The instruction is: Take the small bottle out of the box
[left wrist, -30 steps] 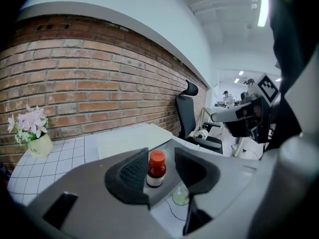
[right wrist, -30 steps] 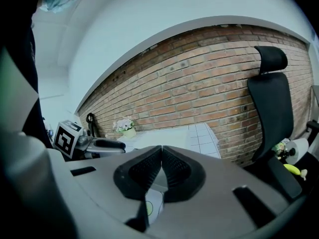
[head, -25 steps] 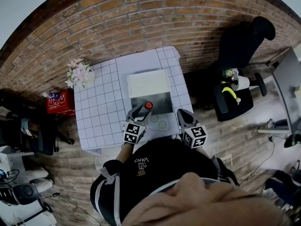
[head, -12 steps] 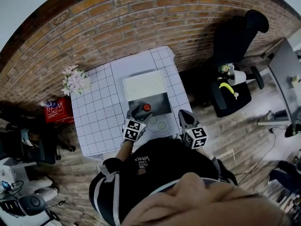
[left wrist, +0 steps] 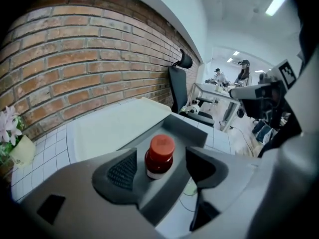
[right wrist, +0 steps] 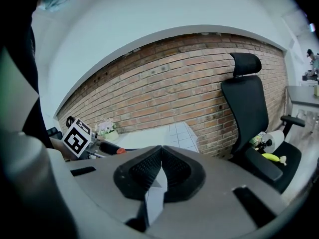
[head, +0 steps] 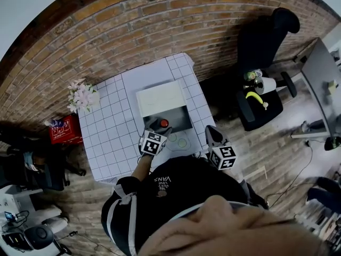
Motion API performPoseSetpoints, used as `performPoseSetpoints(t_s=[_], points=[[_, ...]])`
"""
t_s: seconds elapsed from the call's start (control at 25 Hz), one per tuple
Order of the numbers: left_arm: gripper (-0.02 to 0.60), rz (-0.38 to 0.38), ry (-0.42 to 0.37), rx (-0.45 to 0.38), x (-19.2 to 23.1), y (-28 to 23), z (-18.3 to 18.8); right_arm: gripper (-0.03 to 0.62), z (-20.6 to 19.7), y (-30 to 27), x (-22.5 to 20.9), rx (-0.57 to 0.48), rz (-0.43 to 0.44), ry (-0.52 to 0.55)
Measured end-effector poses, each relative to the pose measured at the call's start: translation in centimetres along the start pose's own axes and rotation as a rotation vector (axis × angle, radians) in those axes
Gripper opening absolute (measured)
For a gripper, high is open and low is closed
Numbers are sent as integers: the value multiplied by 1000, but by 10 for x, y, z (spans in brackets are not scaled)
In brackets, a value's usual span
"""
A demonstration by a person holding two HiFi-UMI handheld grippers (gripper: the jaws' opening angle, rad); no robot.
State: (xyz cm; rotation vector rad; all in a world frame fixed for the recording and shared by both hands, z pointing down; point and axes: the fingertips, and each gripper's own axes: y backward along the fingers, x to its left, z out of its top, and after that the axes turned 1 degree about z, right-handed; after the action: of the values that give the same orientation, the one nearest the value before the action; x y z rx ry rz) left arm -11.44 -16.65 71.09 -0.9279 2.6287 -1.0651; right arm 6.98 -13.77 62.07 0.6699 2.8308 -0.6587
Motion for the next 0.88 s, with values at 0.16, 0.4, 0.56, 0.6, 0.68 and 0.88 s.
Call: performPoseSetpoints(t_s=[0.16, 0.4, 0.56, 0.6, 0.68, 0.88], points=[[298, 7, -20, 21, 2, -11, -7, 2, -1, 3, -7, -3, -21, -11], [297, 15, -42, 65, 0, -19, -12, 2, 2, 7, -13, -1, -31, -18], [295, 22, -44, 80, 3, -24, -17, 2, 2, 6, -16, -2, -32, -14], [291, 26, -49, 88, 3, -24, -18, 2, 3, 6, -17, -2, -33, -13], [256, 33, -57, 94, 4, -24, -19, 2, 3, 6, -19, -1, -35, -14], [213, 49, -60, 93, 7, -25, -18, 2, 6, 4, -23, -5, -36, -10]])
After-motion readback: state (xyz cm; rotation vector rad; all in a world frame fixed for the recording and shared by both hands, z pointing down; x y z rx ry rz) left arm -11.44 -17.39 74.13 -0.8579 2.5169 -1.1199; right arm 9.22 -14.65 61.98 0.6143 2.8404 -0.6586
